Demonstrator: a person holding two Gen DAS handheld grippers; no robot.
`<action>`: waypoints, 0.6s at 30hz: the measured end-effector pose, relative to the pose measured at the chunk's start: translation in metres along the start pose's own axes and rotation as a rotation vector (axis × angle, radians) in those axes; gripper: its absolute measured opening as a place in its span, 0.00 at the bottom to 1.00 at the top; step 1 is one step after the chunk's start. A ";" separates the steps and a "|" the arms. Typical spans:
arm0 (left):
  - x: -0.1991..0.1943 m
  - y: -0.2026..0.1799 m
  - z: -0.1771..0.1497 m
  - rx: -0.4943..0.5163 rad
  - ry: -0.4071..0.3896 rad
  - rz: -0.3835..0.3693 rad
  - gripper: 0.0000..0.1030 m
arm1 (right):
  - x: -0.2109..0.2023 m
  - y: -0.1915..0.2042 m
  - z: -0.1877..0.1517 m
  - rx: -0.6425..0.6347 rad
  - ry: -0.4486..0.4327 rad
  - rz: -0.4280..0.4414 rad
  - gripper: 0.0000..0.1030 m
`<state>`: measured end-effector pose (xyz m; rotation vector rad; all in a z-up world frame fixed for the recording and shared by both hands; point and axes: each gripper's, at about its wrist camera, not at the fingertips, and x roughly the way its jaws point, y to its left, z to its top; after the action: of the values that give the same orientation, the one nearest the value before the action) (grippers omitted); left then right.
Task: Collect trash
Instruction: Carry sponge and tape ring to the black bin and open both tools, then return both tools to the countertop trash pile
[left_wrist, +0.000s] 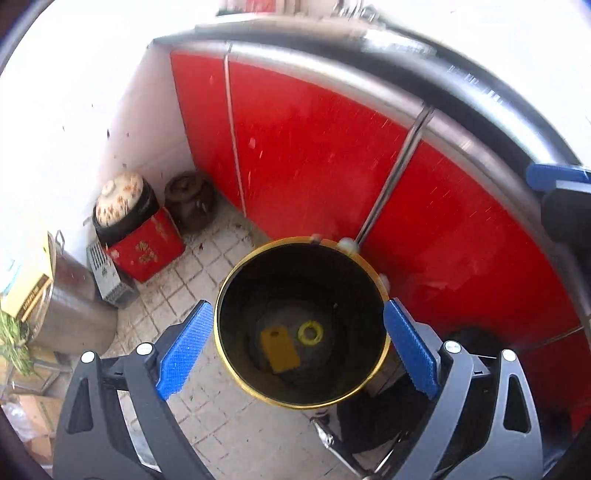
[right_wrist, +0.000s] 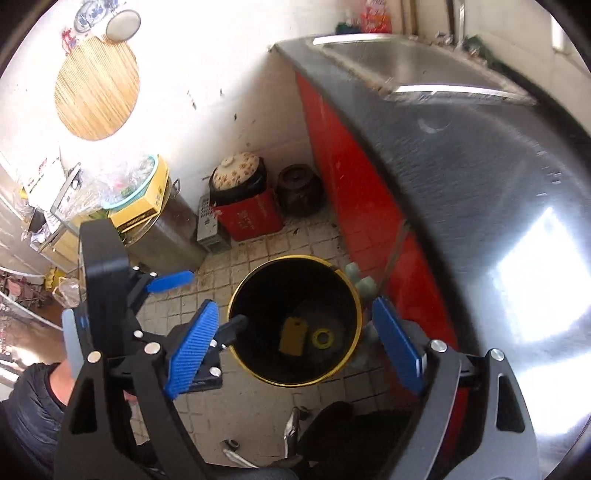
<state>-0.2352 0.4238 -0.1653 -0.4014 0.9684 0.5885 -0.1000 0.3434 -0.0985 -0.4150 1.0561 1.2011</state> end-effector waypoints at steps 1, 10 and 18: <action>-0.012 -0.009 0.007 0.015 -0.026 -0.006 0.88 | -0.020 -0.006 -0.004 0.013 -0.033 -0.024 0.81; -0.089 -0.177 0.062 0.281 -0.186 -0.186 0.90 | -0.215 -0.116 -0.096 0.329 -0.288 -0.394 0.86; -0.119 -0.377 0.045 0.564 -0.197 -0.448 0.90 | -0.357 -0.205 -0.258 0.696 -0.363 -0.732 0.86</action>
<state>-0.0207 0.1232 -0.0185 -0.0444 0.7795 -0.0617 -0.0243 -0.1208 0.0211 -0.0115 0.8230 0.2047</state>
